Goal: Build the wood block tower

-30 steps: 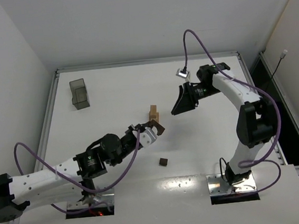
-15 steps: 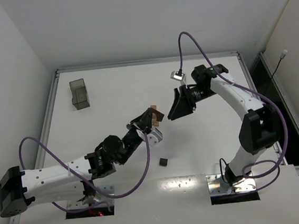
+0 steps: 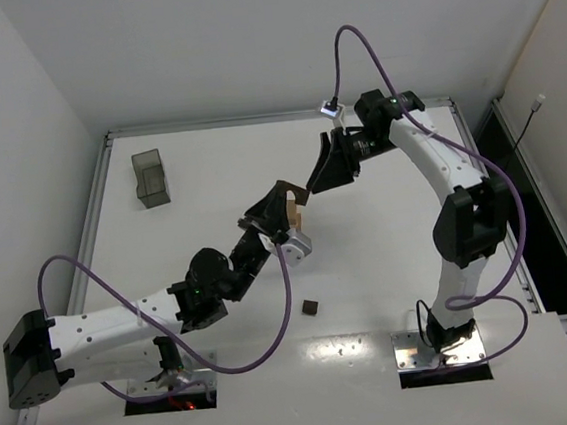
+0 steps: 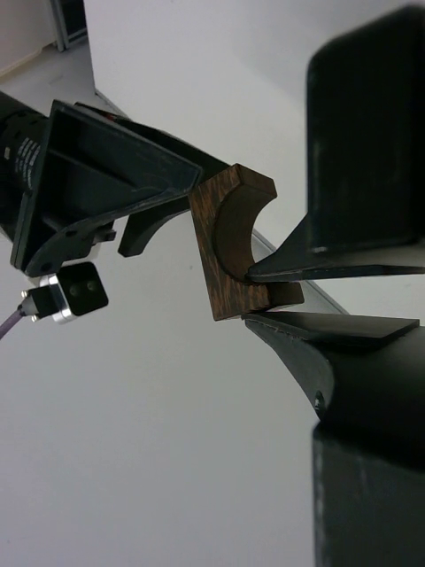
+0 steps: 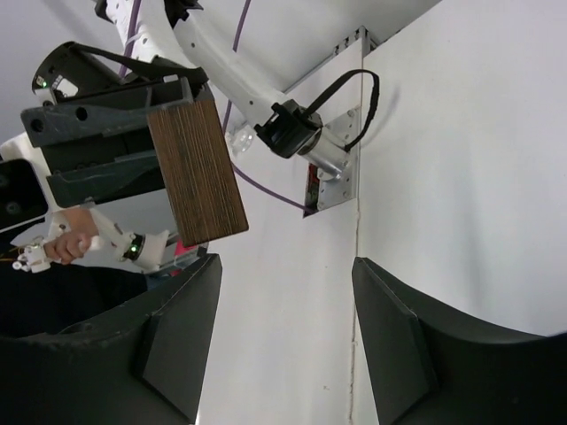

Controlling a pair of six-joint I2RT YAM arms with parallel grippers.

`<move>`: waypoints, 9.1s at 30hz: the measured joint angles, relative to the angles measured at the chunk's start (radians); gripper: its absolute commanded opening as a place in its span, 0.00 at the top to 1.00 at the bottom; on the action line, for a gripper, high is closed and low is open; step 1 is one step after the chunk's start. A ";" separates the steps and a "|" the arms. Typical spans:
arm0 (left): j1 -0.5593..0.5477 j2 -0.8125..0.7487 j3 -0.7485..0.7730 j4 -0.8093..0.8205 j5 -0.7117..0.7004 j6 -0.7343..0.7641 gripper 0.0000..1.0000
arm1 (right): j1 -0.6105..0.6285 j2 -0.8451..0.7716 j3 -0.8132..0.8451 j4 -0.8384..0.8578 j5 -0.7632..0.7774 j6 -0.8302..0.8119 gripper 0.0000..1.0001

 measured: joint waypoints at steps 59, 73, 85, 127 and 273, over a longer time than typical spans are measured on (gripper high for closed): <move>0.037 0.088 0.108 -0.041 -0.021 -0.156 1.00 | 0.038 -0.055 0.019 -0.003 0.000 0.031 0.48; 0.037 0.089 0.074 -0.016 -0.015 -0.164 1.00 | 0.040 -0.052 0.021 0.024 0.010 0.070 0.62; 0.038 0.088 0.072 -0.015 -0.022 -0.159 0.64 | 0.052 -0.052 0.021 0.069 0.016 0.106 1.00; 0.436 0.098 0.364 -0.729 -0.124 -0.701 0.15 | -0.114 -0.509 -0.520 0.784 0.940 0.632 1.00; 1.051 0.481 0.645 -1.357 0.316 -1.157 0.01 | 0.600 0.063 -0.320 0.829 2.055 1.369 1.00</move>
